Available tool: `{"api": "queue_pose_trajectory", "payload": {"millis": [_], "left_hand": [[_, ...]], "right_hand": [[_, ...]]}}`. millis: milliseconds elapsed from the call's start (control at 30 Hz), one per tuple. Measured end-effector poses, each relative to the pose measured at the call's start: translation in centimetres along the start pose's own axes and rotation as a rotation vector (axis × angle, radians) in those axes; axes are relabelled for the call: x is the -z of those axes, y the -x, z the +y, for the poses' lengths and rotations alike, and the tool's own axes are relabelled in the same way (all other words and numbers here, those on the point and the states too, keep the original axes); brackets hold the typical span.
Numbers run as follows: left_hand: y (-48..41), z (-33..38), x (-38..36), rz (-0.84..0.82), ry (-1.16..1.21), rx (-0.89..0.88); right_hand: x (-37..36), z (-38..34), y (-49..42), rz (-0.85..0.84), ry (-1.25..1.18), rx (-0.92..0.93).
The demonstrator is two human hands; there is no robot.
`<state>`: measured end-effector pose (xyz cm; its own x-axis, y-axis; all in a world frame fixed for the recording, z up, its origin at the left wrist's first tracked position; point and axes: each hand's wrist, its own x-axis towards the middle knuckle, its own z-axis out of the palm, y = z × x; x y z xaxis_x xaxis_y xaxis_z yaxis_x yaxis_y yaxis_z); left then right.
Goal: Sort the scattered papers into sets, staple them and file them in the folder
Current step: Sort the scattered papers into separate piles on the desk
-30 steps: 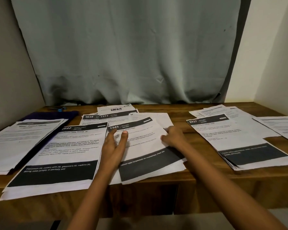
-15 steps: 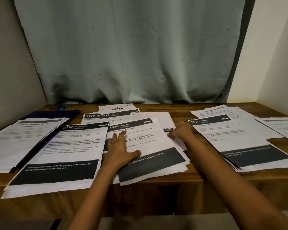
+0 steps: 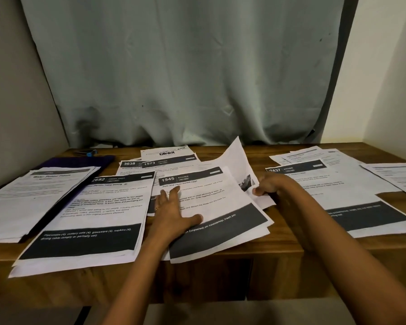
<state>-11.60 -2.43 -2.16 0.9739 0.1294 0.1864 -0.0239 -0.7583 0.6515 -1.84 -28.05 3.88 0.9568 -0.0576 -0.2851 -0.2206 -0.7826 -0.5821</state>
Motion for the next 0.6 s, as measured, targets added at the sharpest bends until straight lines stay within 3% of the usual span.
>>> {"api": "queue_pose_trajectory", "payload": {"millis": [233,433,600], "left_hand": [[0.1,-0.2,-0.2,0.027,0.002,0.017],[0.1,0.6,-0.8,0.030,-0.036,0.052],[0.3,1.3,-1.1,0.004,0.015,0.041]], "right_hand": [[2.1,1.4,0.6,-0.055,0.133,0.007],[1.7,1.4,1.5,-0.252,0.013,0.011],[0.2,0.9,2.1,-0.209,-0.160,0.015]]}}
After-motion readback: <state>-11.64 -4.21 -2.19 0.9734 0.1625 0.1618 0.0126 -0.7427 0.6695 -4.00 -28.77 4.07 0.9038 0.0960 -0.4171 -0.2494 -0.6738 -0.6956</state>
